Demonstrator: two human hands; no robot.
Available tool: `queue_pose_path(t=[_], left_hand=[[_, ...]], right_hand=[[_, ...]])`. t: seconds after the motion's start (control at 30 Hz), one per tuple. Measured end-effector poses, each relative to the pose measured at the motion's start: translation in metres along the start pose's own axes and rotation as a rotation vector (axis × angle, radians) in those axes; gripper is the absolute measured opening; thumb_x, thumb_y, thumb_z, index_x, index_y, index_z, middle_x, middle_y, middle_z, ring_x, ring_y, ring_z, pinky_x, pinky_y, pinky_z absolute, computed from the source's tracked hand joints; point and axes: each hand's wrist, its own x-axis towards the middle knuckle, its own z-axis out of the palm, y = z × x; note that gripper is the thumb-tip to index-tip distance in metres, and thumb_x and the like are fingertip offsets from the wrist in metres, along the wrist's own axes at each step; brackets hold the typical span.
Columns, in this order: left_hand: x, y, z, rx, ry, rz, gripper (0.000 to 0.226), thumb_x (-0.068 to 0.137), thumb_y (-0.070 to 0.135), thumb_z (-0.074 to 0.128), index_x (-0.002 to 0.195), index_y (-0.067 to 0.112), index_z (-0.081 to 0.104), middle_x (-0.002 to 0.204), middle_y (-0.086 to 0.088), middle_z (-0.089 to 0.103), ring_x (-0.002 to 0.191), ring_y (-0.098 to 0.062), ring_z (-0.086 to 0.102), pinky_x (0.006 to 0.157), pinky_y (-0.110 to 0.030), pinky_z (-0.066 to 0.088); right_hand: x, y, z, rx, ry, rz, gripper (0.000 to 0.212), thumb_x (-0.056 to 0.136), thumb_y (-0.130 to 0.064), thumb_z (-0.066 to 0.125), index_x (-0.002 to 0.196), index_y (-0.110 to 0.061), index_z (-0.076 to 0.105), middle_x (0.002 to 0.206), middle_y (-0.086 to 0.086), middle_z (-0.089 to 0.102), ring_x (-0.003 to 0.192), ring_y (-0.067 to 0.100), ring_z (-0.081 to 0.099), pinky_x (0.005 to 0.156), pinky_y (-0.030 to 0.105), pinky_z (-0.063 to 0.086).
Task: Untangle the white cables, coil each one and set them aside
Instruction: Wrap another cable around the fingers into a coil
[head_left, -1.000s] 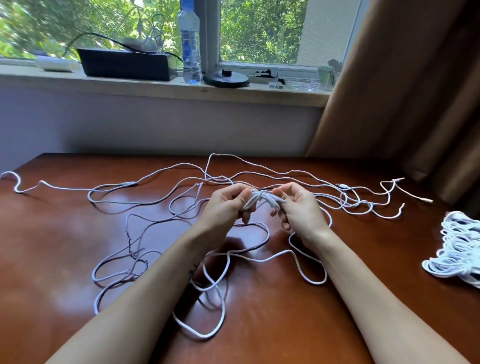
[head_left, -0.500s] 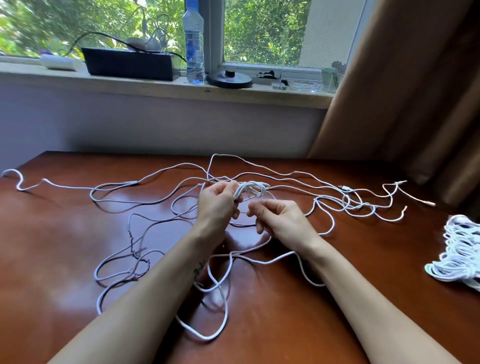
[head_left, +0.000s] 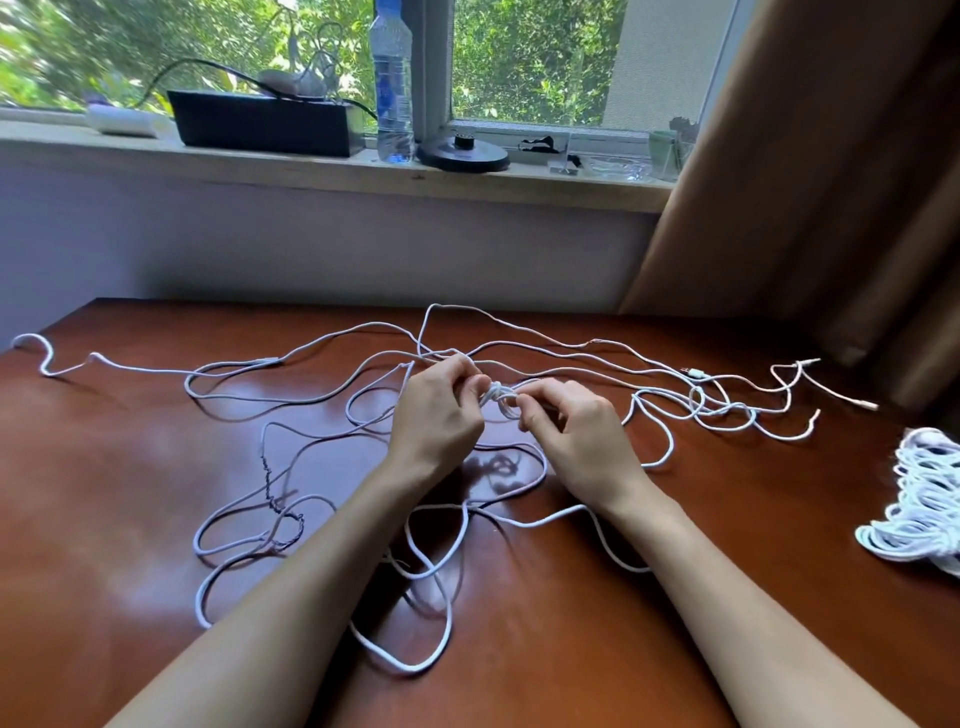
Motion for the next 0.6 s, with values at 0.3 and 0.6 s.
queue_pose_path(t=[0.3, 0.6], left_hand=[[-0.0008, -0.0008, 0.0005, -0.076, -0.102, 0.136, 0.013, 0.090, 0.011, 0.063, 0.091, 0.015, 0.075, 0.082, 0.007, 0.073, 0.074, -0.007, 0.064, 0.072, -0.032, 0.054], [-0.0075, 0.0044, 0.0042, -0.321, -0.227, 0.058, 0.044, 0.092, -0.012, 0.049, 0.116, 0.014, 0.074, 0.104, 0.001, 0.074, 0.084, -0.008, 0.069, 0.060, -0.031, 0.060]], right_hand=[[0.0059, 0.0053, -0.0070, -0.071, 0.138, -0.108, 0.015, 0.100, -0.024, 0.060, 0.100, -0.019, 0.074, 0.096, -0.006, 0.066, 0.093, 0.016, 0.062, 0.082, 0.035, 0.051], [0.0056, 0.0045, -0.0045, 0.030, 0.187, -0.003, 0.015, 0.101, -0.019, 0.058, 0.099, -0.016, 0.073, 0.095, -0.008, 0.071, 0.088, 0.011, 0.066, 0.081, 0.041, 0.055]])
